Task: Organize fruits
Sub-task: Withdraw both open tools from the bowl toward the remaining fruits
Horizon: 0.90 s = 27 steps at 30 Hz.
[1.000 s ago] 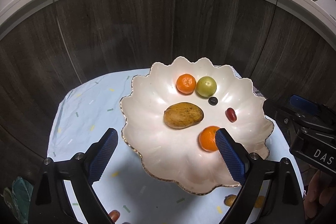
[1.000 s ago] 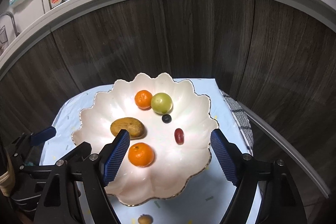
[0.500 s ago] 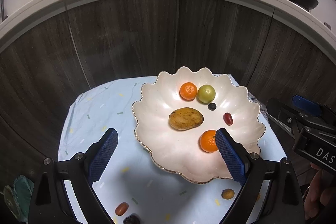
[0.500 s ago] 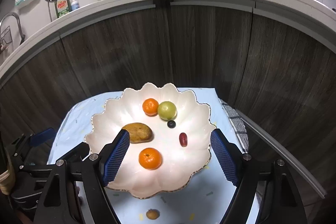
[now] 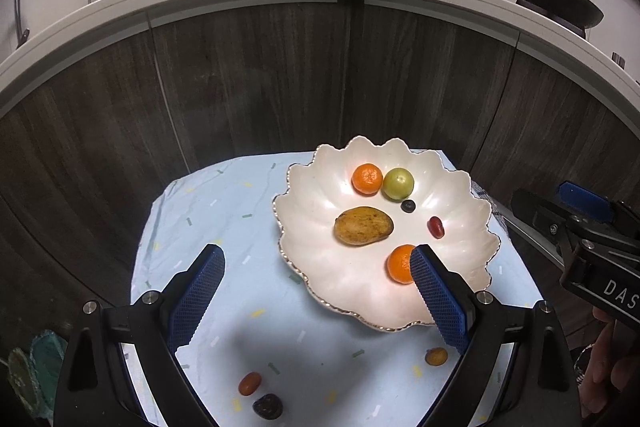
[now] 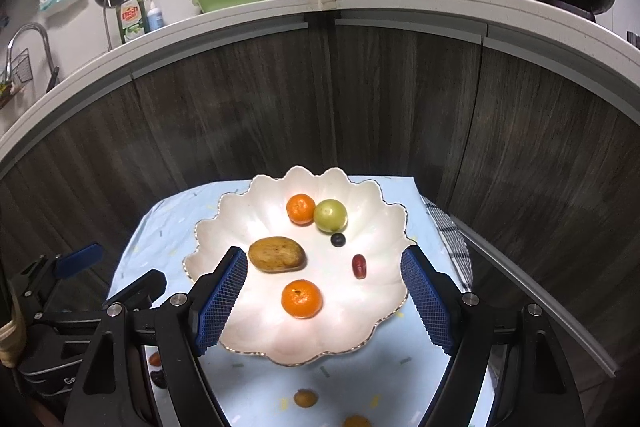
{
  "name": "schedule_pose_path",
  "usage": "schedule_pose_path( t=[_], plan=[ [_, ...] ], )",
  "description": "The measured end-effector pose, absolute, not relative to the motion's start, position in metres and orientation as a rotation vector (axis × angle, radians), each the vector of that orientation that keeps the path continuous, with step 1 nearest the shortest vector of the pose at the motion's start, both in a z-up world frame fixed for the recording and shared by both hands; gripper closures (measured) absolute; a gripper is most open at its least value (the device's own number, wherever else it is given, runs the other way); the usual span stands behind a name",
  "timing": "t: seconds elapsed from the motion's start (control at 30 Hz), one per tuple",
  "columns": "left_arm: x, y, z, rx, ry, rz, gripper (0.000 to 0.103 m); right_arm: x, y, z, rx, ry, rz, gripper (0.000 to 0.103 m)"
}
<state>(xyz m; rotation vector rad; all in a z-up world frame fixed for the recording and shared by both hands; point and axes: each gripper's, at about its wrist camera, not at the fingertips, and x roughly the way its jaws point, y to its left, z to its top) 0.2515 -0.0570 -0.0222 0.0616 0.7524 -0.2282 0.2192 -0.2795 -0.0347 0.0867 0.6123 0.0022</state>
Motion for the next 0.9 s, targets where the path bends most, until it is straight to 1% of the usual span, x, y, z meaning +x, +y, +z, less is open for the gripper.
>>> schedule_pose_path(
  t=[0.53,0.9],
  plan=[
    [0.22,-0.026,-0.016,0.073,0.729,-0.195,0.008,0.196,-0.255,-0.032,0.053,0.606,0.015,0.023],
    [0.201,-0.011,-0.027,0.071,0.747,-0.178,0.008,0.182,-0.242,-0.042,0.056,0.608,0.014,0.023]
  ],
)
